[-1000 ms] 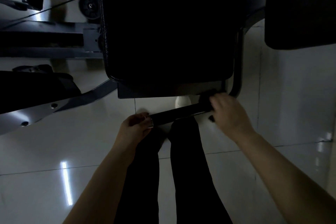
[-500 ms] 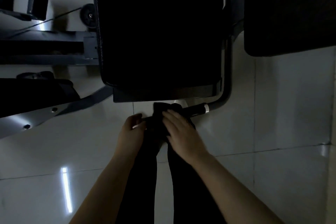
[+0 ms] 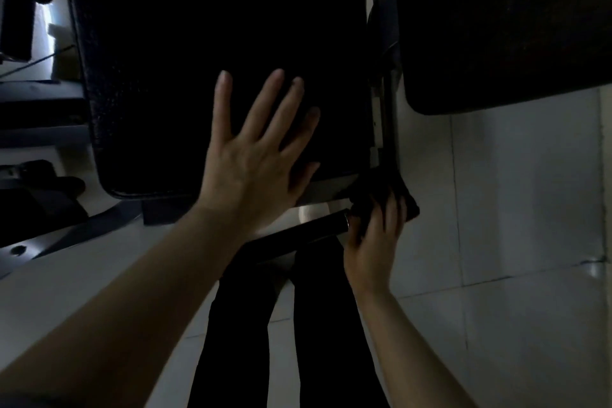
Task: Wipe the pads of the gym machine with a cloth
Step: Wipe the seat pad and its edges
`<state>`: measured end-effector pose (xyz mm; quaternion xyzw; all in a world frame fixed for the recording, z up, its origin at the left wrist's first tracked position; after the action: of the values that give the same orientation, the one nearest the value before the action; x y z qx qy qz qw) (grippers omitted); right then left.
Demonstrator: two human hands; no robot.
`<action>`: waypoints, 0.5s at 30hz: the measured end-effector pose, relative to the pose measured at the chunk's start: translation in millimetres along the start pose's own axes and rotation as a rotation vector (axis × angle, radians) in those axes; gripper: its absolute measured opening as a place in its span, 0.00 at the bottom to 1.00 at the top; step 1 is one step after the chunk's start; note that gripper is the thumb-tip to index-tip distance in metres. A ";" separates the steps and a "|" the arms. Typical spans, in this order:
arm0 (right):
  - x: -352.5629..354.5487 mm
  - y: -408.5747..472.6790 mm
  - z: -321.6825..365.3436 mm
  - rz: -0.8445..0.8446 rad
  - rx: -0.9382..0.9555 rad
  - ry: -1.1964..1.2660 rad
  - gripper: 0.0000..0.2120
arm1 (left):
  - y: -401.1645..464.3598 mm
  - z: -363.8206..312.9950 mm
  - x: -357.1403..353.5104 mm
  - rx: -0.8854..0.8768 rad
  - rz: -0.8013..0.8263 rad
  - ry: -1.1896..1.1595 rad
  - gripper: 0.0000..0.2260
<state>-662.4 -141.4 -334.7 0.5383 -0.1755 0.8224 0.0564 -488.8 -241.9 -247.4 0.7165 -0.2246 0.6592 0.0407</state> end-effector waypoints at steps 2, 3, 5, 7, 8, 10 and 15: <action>6.2 20.3 -12.5 -0.047 -0.058 0.020 0.18 | 5.3 9.6 -8.1 0.015 0.036 0.002 0.30; 9.1 40.3 -13.7 -0.050 -0.081 0.019 0.17 | 6.4 11.2 -10.8 0.018 0.034 -0.001 0.31; 16.0 86.4 -2.4 0.017 -0.047 0.012 0.19 | 7.1 9.7 -11.4 0.011 0.012 -0.012 0.31; 14.7 134.6 9.3 0.126 -0.044 0.108 0.17 | 6.8 9.2 -10.1 0.001 -0.009 -0.014 0.31; 12.2 156.3 11.7 0.159 -0.059 0.119 0.15 | 7.2 9.9 -9.0 -0.004 -0.020 -0.018 0.31; 12.1 178.6 7.7 0.145 -0.142 0.167 0.13 | 8.1 8.6 -8.9 -0.019 -0.026 -0.037 0.31; 27.5 101.9 9.4 0.076 0.033 -0.090 0.14 | 7.8 10.7 -9.0 0.002 -0.015 -0.070 0.31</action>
<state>-694.4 -242.3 -329.7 0.5684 -0.1846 0.8018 0.0084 -482.1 -250.2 -259.3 0.7409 -0.2198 0.6336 0.0369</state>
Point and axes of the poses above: each hand's wrist, its own y-axis towards the middle knuckle, its own x-axis out of the back of the hand, z = x × y, the point moved 9 cm from there along y, towards the middle knuckle, and after that the axes turned 10 degrees about -y, right-handed, at the moved point
